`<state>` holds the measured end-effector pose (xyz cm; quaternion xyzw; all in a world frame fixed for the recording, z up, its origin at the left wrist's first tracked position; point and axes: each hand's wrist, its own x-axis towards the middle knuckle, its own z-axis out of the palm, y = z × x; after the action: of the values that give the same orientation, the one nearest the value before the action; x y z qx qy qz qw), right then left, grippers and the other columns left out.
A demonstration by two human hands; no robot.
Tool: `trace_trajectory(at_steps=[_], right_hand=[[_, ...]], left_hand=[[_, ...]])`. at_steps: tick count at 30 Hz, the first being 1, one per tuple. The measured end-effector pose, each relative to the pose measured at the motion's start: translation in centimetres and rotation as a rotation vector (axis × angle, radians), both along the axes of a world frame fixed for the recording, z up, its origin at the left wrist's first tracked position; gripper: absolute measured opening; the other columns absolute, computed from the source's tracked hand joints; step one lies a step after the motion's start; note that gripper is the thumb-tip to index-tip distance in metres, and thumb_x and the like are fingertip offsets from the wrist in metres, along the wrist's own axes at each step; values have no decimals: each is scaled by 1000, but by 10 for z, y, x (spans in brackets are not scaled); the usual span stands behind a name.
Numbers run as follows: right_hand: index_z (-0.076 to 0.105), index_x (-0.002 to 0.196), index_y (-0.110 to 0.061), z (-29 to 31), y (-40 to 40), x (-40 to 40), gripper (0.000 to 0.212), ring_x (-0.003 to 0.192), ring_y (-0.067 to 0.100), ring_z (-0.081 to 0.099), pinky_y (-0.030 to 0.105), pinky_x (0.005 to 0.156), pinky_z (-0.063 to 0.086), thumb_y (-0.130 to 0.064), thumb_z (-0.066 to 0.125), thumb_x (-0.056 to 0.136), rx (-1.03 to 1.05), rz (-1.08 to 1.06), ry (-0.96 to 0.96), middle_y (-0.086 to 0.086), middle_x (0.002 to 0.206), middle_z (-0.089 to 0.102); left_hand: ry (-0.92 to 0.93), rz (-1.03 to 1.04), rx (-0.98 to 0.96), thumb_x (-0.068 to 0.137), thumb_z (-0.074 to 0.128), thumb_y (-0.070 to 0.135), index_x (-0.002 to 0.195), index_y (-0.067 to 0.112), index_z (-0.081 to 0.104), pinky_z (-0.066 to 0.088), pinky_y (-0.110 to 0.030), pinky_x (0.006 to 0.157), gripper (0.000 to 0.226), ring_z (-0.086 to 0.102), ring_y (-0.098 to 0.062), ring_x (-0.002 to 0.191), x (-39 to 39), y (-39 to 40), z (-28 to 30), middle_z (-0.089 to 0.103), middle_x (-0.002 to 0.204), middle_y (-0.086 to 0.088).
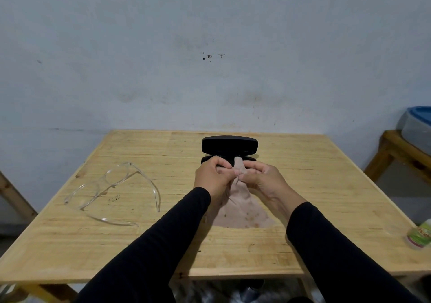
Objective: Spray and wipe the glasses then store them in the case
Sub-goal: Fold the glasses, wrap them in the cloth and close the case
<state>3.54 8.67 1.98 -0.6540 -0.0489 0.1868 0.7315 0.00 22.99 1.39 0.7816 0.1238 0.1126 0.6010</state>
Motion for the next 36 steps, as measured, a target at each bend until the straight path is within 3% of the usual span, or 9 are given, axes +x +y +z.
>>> trace_trajectory(at_steps=[5, 9, 15, 18, 22, 26, 29, 33, 36], right_hand=[[71, 93, -7, 0, -3, 0, 23, 66, 13, 66, 24, 65, 52, 10, 67, 77, -7, 32, -3, 2, 73, 72], [73, 85, -9, -2, -4, 1, 12, 64, 15, 59, 27, 66, 49, 0, 69, 80, 5, 21, -11, 6, 73, 67], [75, 86, -7, -3, -4, 1, 8, 61, 18, 47, 29, 64, 41, -10, 74, 79, -6, 21, -23, 8, 68, 58], [73, 79, -9, -1, -3, 1, 3, 68, 19, 51, 28, 66, 47, -9, 75, 77, -9, 13, -32, 9, 72, 60], [67, 71, -12, 5, -3, 4, 11, 64, 13, 55, 24, 63, 49, -9, 75, 77, -19, -7, -74, 4, 73, 63], [66, 72, -7, 11, -6, 10, 11, 69, 21, 59, 36, 76, 53, -9, 71, 81, -20, -1, -127, 7, 71, 64], [61, 70, -11, 13, -6, 12, 16, 53, 8, 57, 23, 58, 50, -9, 67, 85, -104, -36, -194, -3, 58, 61], [58, 70, -15, 16, -8, 13, 18, 48, 1, 55, 17, 49, 44, -10, 69, 84, -206, -68, -273, -6, 56, 61], [60, 72, -11, 18, -13, 14, 15, 49, 3, 57, 15, 48, 45, -8, 70, 82, -188, -77, -261, -4, 57, 63]], left_hand=[[-18, -3, 13, 71, 78, 27, 79, 24, 62, 50, -22, 60, 18, 66, -14, 73, -2, 3, 0, 70, 80, -3], [-34, -26, -2, 78, 73, 23, 82, 27, 70, 57, -27, 72, 7, 69, -12, 80, -2, 3, -3, 73, 80, 3], [-55, -126, -34, 86, 63, 21, 93, 32, 72, 55, -33, 88, 16, 68, -9, 91, 2, 4, -5, 73, 92, 7], [-78, -107, 9, 84, 67, 21, 86, 23, 73, 54, -27, 84, 7, 67, -8, 87, 3, 3, -2, 72, 87, 7], [-123, -72, 3, 83, 69, 19, 79, 19, 66, 50, -12, 64, 5, 62, -7, 76, 1, 3, 5, 68, 81, 5], [-156, -80, -8, 83, 69, 17, 79, 12, 60, 46, -9, 58, 11, 60, -2, 68, 2, 4, 9, 65, 72, 6], [-168, -82, 11, 84, 67, 17, 75, 12, 53, 38, -6, 49, 18, 51, 6, 49, 2, 3, 11, 54, 56, 12], [-178, -87, 13, 79, 73, 20, 75, 16, 53, 41, -9, 54, 20, 50, -1, 56, 2, 7, 12, 53, 60, 10], [-157, -100, -23, 75, 76, 21, 81, 17, 56, 51, -23, 64, 21, 55, -9, 63, 2, 15, 11, 56, 64, 7]])
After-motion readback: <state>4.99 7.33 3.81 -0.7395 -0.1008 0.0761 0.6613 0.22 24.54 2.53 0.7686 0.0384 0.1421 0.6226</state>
